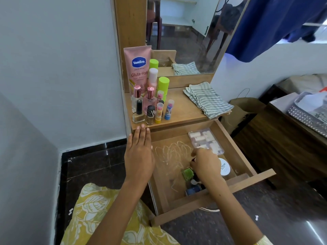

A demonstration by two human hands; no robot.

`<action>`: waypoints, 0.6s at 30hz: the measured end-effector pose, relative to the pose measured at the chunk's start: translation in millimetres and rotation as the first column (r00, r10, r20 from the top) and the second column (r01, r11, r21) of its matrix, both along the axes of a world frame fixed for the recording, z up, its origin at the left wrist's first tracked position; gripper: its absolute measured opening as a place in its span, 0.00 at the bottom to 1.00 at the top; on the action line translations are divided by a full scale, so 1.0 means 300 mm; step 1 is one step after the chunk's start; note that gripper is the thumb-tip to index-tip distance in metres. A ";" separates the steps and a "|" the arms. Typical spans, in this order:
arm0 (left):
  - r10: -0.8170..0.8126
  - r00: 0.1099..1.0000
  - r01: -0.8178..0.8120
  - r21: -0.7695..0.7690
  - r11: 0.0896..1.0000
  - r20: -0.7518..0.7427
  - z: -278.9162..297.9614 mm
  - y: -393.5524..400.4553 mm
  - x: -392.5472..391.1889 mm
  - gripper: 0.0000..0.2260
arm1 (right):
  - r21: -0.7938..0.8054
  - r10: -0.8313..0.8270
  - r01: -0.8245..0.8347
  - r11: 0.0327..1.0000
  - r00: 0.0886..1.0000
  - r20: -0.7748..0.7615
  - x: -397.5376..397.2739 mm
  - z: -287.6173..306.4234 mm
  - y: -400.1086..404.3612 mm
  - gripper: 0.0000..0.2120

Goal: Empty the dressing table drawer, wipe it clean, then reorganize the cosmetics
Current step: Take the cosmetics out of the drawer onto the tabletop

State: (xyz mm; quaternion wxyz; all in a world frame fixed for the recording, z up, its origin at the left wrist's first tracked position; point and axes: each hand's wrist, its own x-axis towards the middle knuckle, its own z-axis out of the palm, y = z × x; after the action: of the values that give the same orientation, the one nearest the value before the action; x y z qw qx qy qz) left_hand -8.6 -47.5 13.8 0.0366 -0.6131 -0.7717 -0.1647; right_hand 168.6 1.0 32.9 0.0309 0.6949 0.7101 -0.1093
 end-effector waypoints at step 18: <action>0.003 1.000 -0.003 0.014 1.000 -0.012 -0.009 0.003 -0.001 0.24 | 0.478 0.236 0.059 0.876 0.814 -0.531 -0.169 0.180 0.242 0.13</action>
State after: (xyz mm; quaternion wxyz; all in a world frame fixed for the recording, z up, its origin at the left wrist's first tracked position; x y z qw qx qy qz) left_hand -8.9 -46.7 11.1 0.0460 -0.6127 -0.7712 -0.1665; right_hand 118.0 73.5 86.8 -0.3497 0.5801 0.7231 -0.1353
